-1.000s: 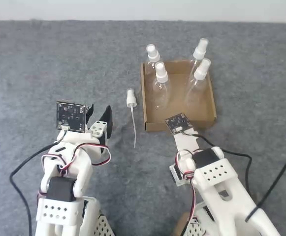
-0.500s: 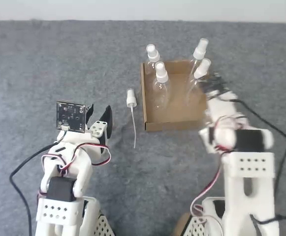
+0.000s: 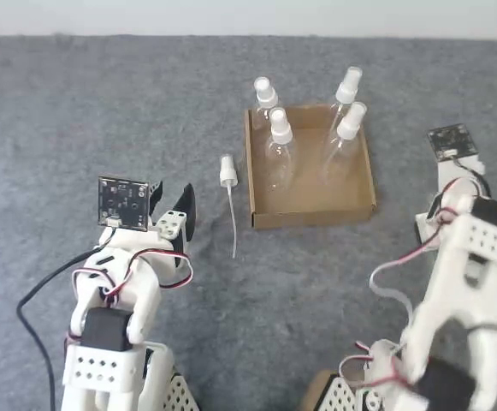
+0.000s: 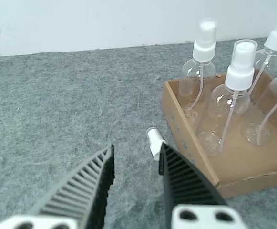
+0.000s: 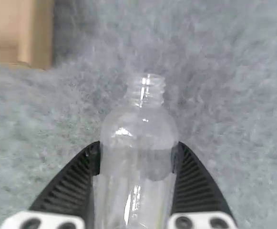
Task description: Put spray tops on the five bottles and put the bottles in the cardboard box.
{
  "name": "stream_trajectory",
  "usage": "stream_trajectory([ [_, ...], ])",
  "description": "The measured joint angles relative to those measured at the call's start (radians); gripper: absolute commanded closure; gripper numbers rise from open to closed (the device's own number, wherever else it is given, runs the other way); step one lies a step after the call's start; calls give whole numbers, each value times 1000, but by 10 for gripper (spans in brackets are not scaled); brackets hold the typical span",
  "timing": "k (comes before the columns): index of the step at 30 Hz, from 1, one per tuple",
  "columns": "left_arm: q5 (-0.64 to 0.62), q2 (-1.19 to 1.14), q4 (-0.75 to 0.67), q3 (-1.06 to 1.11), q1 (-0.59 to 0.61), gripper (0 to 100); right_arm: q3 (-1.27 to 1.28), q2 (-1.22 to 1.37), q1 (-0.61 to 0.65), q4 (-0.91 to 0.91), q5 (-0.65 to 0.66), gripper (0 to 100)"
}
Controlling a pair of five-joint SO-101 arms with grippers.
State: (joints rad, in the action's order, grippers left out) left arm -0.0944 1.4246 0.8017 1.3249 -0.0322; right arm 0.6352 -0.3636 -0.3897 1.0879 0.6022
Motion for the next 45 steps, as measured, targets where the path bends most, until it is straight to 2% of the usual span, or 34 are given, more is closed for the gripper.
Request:
stream_trajectory([
  [4,0,-49,0,-14,0,855,0,146,0,-60,74,960],
  [8,0,-230,0,-109,2,849,0,192,0,-71,109,960],
  [13,0,-572,0,-336,-31,756,0,201,0,-71,114,960],
  [21,0,-1183,0,-690,-48,754,0,201,0,-71,117,960],
  [27,-9,-1522,0,-888,-37,754,0,201,0,-71,117,960],
  [39,-28,-1789,0,-1115,-28,754,0,201,0,-71,117,960],
  [45,-34,-1890,18,-1198,-31,814,0,201,0,-71,117,960],
])
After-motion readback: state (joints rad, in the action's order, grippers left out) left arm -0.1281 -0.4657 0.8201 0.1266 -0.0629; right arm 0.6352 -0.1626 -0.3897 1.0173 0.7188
